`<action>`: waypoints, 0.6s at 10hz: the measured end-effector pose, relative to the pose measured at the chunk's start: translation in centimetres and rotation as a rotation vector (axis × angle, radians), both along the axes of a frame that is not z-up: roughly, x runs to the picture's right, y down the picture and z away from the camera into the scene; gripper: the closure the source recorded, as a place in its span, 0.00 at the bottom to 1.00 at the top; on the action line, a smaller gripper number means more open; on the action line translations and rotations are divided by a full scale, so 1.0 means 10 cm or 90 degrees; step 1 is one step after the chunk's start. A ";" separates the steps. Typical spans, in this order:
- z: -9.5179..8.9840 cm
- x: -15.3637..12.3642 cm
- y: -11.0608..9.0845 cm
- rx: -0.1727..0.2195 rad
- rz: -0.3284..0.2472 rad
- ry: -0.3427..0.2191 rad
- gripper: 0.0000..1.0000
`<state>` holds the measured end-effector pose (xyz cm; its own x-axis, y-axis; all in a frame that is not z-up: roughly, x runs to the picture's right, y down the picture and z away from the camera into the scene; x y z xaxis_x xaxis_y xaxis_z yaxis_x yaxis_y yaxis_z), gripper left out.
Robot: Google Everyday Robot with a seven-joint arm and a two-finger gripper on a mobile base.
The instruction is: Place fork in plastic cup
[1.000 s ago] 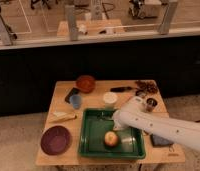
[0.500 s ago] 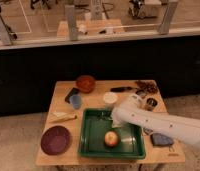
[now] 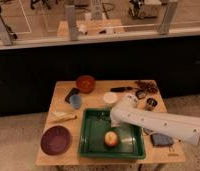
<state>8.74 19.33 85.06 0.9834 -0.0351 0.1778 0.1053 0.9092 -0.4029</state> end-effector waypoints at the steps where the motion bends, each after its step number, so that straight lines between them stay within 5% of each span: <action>1: 0.02 0.00 0.03 0.002 -0.007 0.005 0.49; 3: 0.06 0.00 0.05 0.003 -0.011 0.010 0.52; 6: 0.04 -0.01 0.06 0.001 -0.015 0.011 0.79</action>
<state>8.62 19.90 85.49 0.9852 -0.0584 0.1615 0.1199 0.9070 -0.4037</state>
